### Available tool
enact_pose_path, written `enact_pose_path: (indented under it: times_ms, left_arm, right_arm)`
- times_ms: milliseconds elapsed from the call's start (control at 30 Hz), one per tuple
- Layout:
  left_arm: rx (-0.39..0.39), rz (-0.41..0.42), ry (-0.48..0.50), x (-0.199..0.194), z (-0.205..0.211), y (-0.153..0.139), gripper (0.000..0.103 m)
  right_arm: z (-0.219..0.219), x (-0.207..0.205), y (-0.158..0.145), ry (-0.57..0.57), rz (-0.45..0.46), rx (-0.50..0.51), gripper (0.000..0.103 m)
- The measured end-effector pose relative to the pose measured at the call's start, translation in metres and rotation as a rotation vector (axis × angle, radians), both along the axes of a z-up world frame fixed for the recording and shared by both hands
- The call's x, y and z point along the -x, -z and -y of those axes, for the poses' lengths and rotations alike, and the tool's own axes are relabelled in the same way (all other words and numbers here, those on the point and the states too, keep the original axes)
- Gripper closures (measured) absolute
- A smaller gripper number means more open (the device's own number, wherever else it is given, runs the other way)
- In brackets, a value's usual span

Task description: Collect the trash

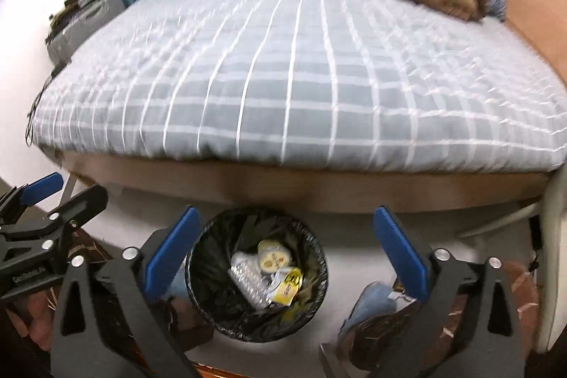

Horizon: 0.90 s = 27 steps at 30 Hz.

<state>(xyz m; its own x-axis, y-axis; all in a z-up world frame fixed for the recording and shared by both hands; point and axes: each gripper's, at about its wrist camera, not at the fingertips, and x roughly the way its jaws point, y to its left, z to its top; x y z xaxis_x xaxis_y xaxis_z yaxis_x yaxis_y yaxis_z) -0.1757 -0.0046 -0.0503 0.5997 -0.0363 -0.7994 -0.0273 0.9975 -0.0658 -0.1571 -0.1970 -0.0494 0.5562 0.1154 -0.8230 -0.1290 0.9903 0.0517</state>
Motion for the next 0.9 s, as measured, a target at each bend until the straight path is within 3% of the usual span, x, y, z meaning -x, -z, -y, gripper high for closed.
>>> enact_pose_path:
  times_ms: [167, 400, 900]
  left_arm:
    - [-0.003, 0.067, 0.026, 0.013, 0.009, -0.037, 0.006]
    - [-0.015, 0.100, 0.046, 0.033, 0.017, -0.057, 0.006]
    - [-0.025, 0.104, 0.046, 0.036, 0.017, -0.066, 0.006]
  right_arm:
    - [0.011, 0.016, -0.041, 0.030, 0.085, 0.015, 0.008]
    - [0.019, 0.036, -0.071, 0.056, 0.126, 0.012, 0.008]
    - [0.024, 0.042, -0.083, 0.063, 0.137, 0.002, 0.008]
